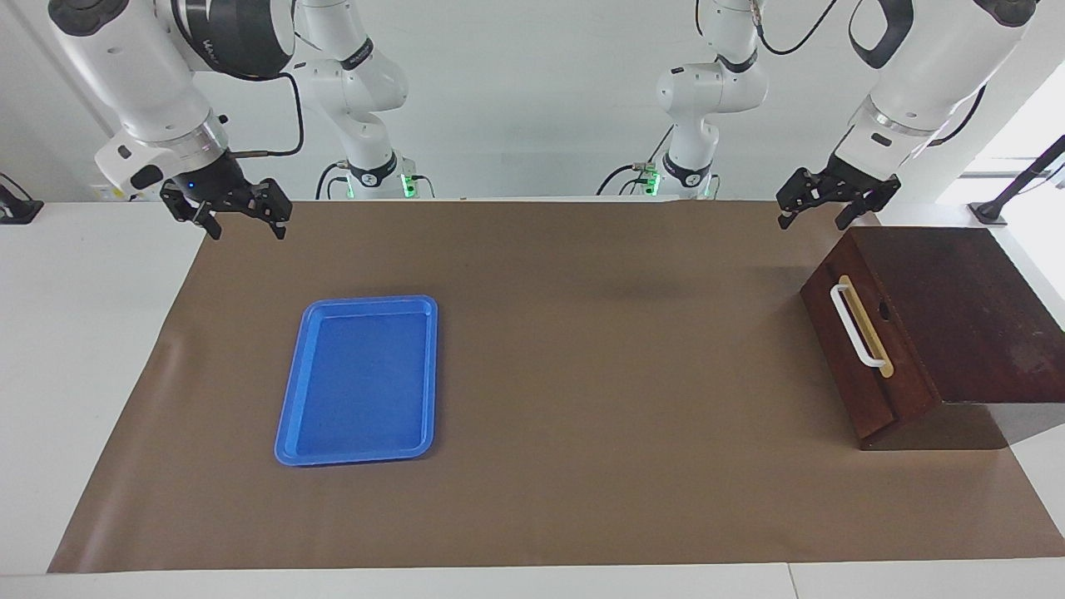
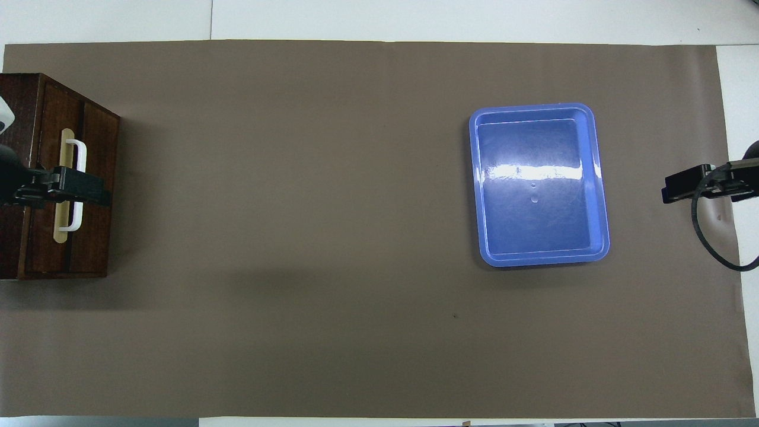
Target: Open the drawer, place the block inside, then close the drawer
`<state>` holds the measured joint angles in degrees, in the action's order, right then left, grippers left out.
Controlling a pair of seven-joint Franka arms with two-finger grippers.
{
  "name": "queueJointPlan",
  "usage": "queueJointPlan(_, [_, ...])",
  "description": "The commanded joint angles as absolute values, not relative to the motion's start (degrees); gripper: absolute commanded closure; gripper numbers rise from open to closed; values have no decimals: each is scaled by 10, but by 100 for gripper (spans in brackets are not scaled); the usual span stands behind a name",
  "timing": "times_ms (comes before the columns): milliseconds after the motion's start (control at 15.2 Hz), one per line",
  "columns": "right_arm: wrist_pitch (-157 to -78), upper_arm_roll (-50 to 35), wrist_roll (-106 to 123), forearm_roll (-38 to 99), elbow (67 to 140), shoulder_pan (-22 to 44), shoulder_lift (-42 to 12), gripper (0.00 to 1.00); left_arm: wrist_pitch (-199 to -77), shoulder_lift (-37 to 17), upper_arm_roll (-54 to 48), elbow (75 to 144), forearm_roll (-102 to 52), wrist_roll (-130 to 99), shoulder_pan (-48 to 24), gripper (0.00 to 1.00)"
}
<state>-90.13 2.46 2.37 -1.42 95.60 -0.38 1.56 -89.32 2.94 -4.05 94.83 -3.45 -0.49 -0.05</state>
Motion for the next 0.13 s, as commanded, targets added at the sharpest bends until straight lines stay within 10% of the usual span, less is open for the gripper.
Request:
queueJointPlan(0, [-901, 17, 28, -15, 962, -15, 23, 0, -896, 40, -27, 957, -26, -17, -17, 0])
queueJointPlan(66, [-900, 18, 28, -15, 962, -15, 24, 0, -897, 40, -27, 957, -26, -29, -17, 0])
